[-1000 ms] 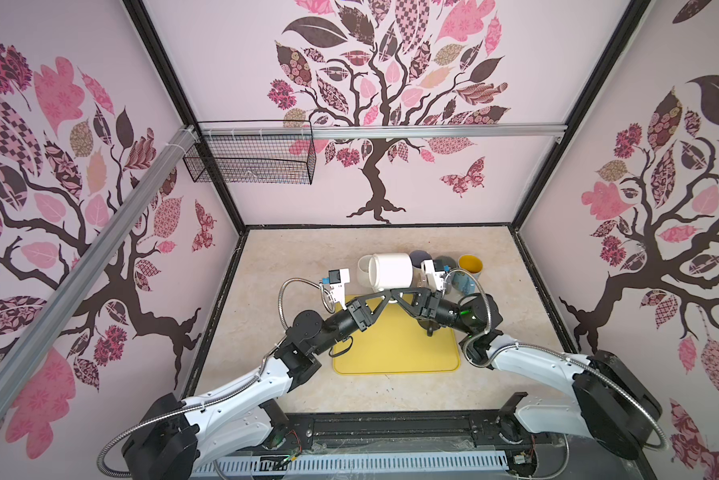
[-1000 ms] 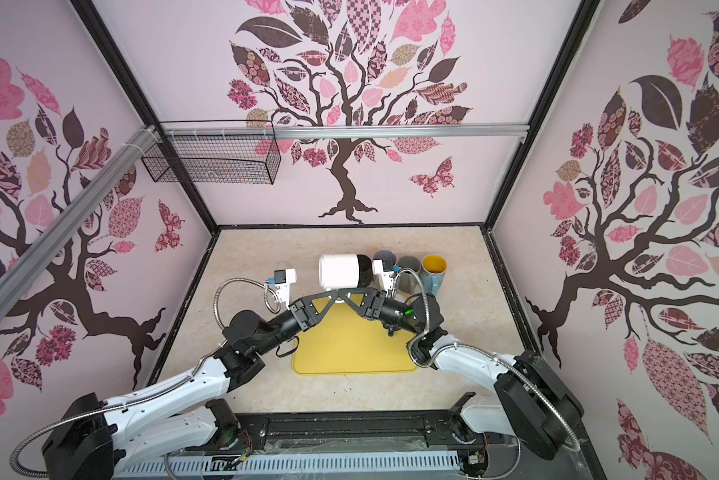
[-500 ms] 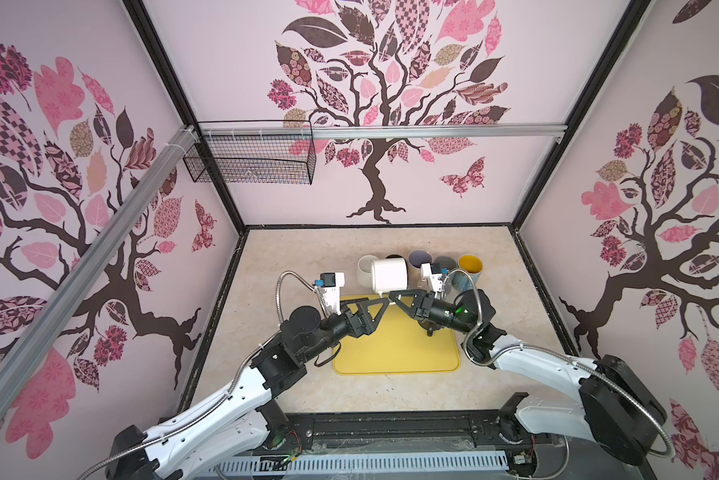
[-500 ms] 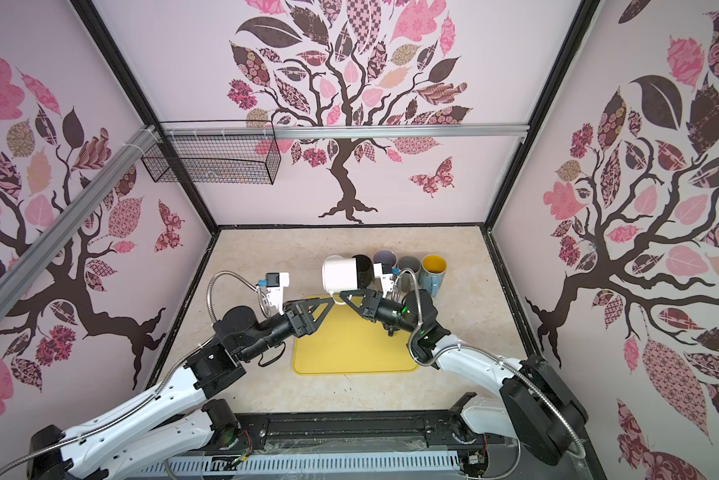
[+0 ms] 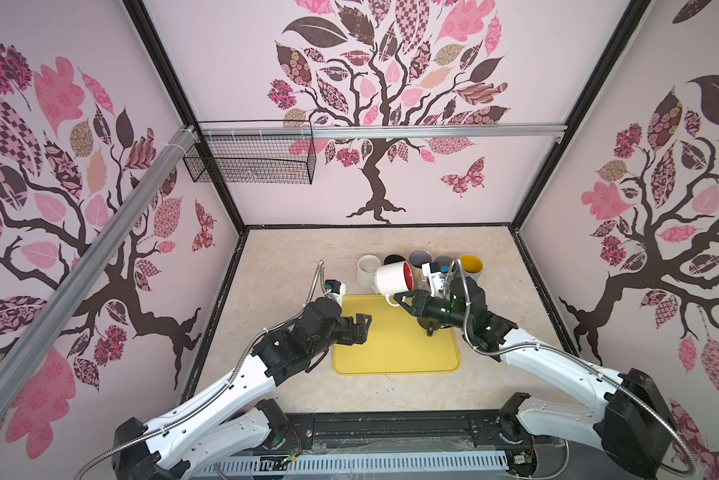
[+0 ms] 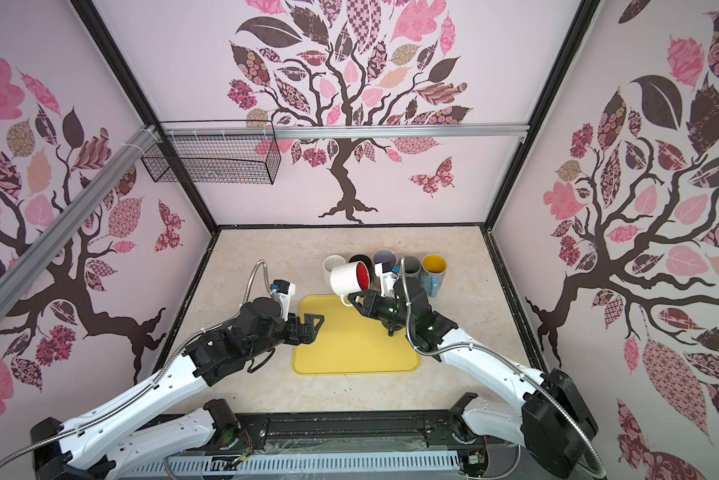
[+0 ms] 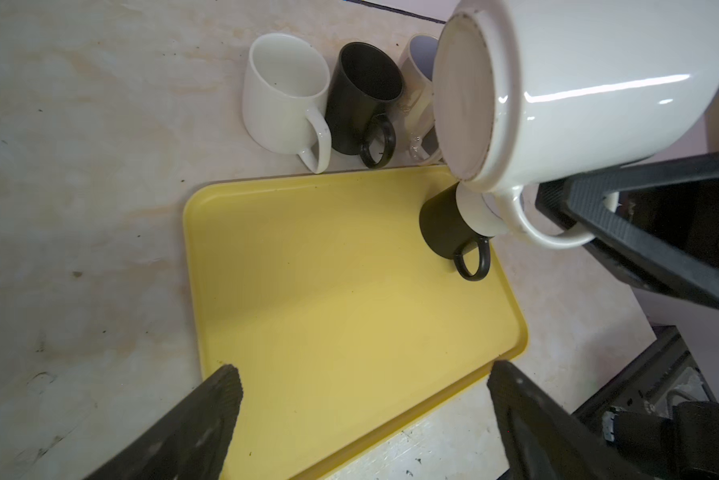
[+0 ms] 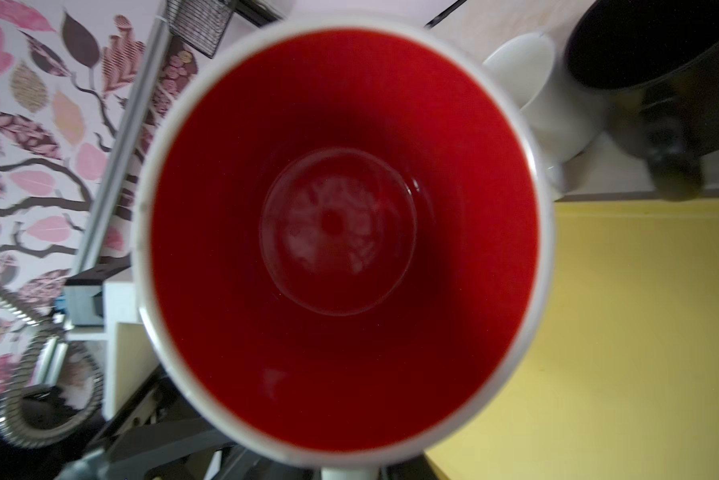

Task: Turn the mug right side up
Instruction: 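Open the left gripper off the mug while the right gripper holds it, then carry the red-lined mug upright beyond the tray with the right gripper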

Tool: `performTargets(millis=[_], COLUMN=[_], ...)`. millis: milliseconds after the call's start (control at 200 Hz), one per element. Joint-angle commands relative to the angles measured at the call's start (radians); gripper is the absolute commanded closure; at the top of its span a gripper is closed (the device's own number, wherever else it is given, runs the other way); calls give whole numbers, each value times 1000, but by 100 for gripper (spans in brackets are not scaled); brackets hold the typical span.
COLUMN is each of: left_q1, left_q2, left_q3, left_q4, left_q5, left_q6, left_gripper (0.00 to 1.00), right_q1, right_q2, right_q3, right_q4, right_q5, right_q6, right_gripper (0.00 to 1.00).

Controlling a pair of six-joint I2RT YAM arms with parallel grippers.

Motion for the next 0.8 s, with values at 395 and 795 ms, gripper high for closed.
performTargets(millis=[395, 795], left_q1=[1, 4], left_q2=[-77, -206], left_q3=[-123, -223], left_q4=[-85, -87], left_q5=[-65, -56], left_q6=[-26, -83], left_gripper=[4, 3], right_q1=[171, 227], right_q2=[223, 577], right_q3=[469, 865], right_q4=[-362, -535], right_q5=[507, 661], right_q6=[-312, -410], right_gripper=[100, 100])
